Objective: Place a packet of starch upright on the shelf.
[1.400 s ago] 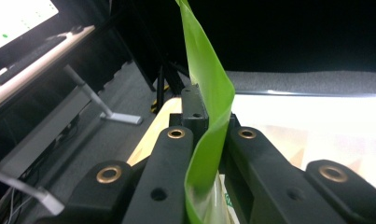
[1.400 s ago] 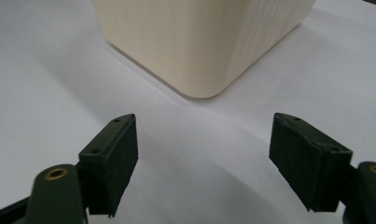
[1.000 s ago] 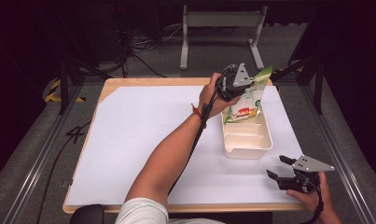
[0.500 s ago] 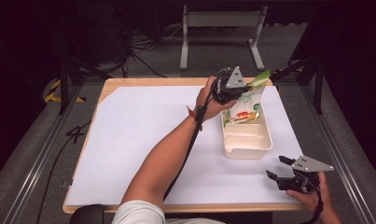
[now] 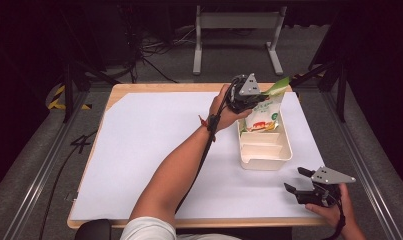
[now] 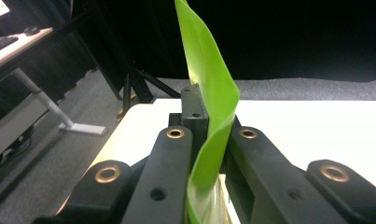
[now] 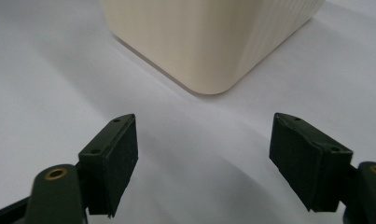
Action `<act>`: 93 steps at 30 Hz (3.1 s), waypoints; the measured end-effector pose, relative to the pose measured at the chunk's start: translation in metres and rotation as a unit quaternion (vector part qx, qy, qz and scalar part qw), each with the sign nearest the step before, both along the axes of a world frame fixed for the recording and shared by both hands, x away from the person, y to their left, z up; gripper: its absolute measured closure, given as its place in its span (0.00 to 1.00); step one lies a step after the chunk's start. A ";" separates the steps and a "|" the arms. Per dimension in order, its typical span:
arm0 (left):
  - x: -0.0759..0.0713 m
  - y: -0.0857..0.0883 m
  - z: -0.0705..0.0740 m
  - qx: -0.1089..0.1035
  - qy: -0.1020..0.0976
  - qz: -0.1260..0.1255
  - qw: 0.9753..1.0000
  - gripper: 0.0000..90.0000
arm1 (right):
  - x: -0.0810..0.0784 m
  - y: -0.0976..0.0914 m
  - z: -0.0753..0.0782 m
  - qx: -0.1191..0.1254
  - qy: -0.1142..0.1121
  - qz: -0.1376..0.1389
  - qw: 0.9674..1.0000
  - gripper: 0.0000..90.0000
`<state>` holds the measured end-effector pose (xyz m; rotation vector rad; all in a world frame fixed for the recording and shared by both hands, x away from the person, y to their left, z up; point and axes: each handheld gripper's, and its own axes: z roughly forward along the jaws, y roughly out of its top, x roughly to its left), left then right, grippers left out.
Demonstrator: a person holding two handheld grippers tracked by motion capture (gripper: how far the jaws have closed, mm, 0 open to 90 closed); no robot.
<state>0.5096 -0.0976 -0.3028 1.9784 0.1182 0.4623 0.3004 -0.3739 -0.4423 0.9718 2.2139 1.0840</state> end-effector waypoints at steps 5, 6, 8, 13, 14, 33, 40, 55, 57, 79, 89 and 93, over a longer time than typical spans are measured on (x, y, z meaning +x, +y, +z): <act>-0.004 0.008 0.004 0.006 -0.009 -0.015 1.000 0.99 | 0.000 -0.002 0.000 0.003 -0.001 -0.002 1.000 0.26; -0.005 0.010 0.005 0.002 -0.010 -0.022 1.000 0.99 | 0.000 -0.002 0.000 0.004 0.000 -0.002 1.000 0.26; -0.007 0.011 0.007 0.001 -0.014 -0.028 1.000 0.99 | 0.000 -0.002 0.000 0.002 0.001 -0.001 1.000 0.26; -0.008 0.006 0.009 0.006 -0.017 -0.047 0.999 0.99 | 0.000 -0.001 0.000 -0.001 0.001 -0.001 1.000 0.26; -0.007 0.003 0.008 0.020 -0.014 -0.050 0.998 0.99 | 0.000 -0.001 0.000 -0.001 0.000 -0.001 1.000 0.26; 0.001 -0.005 -0.013 0.043 0.018 -0.024 0.999 0.99 | 0.000 0.002 0.001 -0.002 -0.003 0.002 1.000 0.26; 0.005 -0.005 -0.021 0.034 0.030 -0.014 0.999 0.98 | 0.000 0.002 0.001 -0.002 -0.004 0.002 1.000 0.26; 0.006 0.000 -0.035 0.061 0.029 0.005 0.998 0.88 | 0.001 0.002 0.000 -0.002 -0.002 0.002 1.000 0.26; 0.006 0.001 -0.035 0.061 0.030 0.004 0.998 0.88 | 0.000 0.001 0.000 -0.002 -0.002 0.002 1.000 0.26; -0.014 0.023 -0.017 0.043 0.017 0.046 0.998 0.28 | 0.001 0.002 0.000 -0.004 -0.001 0.003 1.000 0.26; -0.022 0.045 -0.017 0.050 0.018 0.047 0.997 0.22 | 0.000 0.003 0.000 -0.005 -0.002 0.003 1.000 0.26; -0.023 0.054 -0.018 0.065 0.018 0.050 0.996 0.19 | 0.001 0.003 0.000 -0.007 -0.001 0.004 1.000 0.26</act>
